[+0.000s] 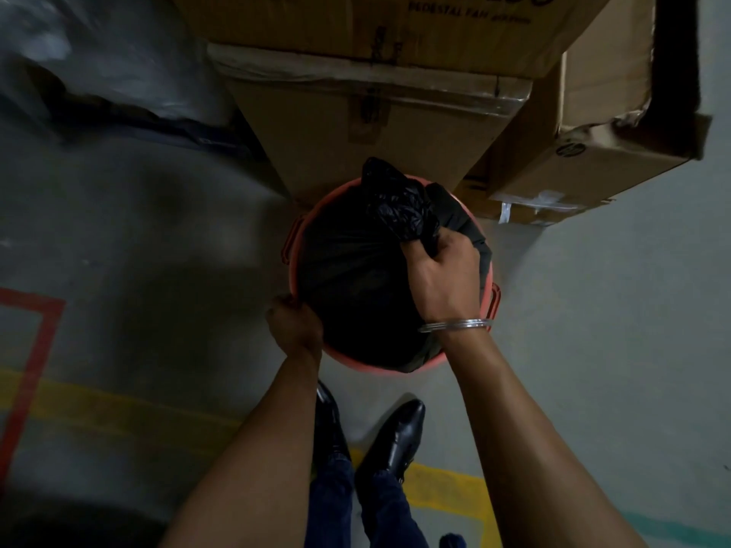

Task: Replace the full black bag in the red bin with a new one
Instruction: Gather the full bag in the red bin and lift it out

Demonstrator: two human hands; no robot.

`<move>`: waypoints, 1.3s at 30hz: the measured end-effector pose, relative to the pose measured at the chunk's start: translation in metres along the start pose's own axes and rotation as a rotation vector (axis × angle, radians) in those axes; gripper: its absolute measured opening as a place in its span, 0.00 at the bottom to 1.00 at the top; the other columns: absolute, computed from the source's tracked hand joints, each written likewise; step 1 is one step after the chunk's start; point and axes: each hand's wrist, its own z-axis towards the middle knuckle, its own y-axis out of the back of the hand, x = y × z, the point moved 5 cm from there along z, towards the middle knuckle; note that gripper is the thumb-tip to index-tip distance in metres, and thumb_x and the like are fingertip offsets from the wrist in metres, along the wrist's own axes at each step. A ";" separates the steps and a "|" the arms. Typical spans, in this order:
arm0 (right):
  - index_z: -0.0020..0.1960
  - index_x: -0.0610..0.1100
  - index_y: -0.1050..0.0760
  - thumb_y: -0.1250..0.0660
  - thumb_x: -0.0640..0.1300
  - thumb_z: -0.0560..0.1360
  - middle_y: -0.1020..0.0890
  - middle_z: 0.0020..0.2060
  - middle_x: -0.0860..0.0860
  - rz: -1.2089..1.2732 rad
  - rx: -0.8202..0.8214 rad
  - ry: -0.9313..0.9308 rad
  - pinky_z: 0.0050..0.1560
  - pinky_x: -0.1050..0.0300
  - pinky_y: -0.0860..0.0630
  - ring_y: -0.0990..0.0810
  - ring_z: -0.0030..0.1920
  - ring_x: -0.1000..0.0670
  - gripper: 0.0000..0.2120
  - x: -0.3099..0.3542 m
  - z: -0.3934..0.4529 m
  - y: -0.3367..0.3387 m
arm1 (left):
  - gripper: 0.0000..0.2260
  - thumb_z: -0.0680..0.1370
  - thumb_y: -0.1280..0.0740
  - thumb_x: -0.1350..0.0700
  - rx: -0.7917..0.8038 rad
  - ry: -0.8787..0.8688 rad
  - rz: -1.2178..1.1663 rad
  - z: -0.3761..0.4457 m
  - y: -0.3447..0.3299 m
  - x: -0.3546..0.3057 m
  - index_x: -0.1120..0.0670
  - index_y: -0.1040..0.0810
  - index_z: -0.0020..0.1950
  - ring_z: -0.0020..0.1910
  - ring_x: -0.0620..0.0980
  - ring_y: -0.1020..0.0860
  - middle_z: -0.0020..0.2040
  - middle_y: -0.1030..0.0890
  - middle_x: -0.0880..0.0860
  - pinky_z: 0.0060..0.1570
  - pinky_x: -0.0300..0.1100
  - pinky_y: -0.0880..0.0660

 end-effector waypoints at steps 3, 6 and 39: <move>0.27 0.46 0.40 0.33 0.51 0.75 0.35 0.20 0.53 0.014 -0.002 0.007 0.28 0.56 0.44 0.39 0.22 0.55 0.23 0.008 -0.001 0.004 | 0.14 0.80 0.44 0.62 -0.010 -0.020 -0.039 -0.004 0.004 -0.002 0.67 0.23 0.54 0.53 0.64 0.22 0.53 0.20 0.66 0.52 0.49 0.27; 0.27 0.46 0.40 0.33 0.49 0.75 0.34 0.20 0.54 0.033 -0.001 0.008 0.28 0.56 0.43 0.38 0.22 0.55 0.23 0.017 -0.002 0.009 | 0.15 0.79 0.44 0.60 -0.010 -0.058 -0.119 -0.014 0.013 -0.009 0.67 0.22 0.55 0.52 0.61 0.21 0.53 0.19 0.65 0.48 0.45 0.28; 0.36 0.33 0.25 0.32 0.48 0.74 0.26 0.27 0.45 0.168 -0.275 -0.112 0.29 0.54 0.39 0.32 0.28 0.52 0.18 0.090 -0.027 0.178 | 0.26 0.81 0.45 0.39 0.433 0.018 -0.338 -0.149 0.026 -0.120 0.53 0.32 0.74 0.69 0.55 0.29 0.70 0.28 0.53 0.68 0.47 0.34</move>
